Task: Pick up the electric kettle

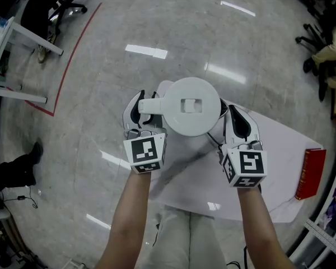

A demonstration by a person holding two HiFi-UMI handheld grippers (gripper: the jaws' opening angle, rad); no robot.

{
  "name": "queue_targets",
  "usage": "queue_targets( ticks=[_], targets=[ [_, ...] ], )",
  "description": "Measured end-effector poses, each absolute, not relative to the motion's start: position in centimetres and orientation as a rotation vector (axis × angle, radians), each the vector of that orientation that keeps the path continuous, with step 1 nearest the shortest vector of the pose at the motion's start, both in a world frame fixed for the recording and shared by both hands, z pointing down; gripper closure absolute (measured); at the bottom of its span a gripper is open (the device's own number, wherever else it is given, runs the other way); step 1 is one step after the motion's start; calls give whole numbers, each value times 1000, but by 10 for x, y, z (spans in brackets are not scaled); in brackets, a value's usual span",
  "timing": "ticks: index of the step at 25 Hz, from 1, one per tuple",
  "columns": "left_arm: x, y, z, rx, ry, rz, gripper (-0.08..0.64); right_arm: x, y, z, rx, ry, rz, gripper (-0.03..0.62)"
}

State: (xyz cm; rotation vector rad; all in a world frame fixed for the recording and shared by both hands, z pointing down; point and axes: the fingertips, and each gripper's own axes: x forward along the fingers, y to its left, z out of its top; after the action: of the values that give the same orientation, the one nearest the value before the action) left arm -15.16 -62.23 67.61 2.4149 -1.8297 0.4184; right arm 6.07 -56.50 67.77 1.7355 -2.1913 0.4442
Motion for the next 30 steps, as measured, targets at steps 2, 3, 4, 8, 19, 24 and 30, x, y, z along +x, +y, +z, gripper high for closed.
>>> queue_targets(
  ticks=[2, 3, 4, 8, 19, 24, 30],
  targets=[
    [-150, -620, 675, 2407, -1838, 419, 440, 64, -564, 674, 1741, -2193, 436, 566],
    [-149, -618, 674, 2408, -1842, 423, 440, 65, -563, 672, 1743, -2194, 432, 566],
    [-149, -617, 673, 2408, -1846, 425, 440, 66, -562, 671, 1744, -2196, 430, 566],
    [-150, -613, 662, 2389, -1864, 399, 440, 65, -559, 662, 1740, -2205, 423, 566],
    [-150, -591, 620, 2365, -1881, 358, 439, 59, -537, 628, 1739, -2246, 407, 571],
    [-149, -582, 594, 2354, -1887, 328, 439, 56, -526, 604, 1734, -2309, 428, 571],
    [-158, -570, 549, 2360, -1919, 266, 438, 54, -512, 574, 1720, -2332, 425, 571]
  ],
)
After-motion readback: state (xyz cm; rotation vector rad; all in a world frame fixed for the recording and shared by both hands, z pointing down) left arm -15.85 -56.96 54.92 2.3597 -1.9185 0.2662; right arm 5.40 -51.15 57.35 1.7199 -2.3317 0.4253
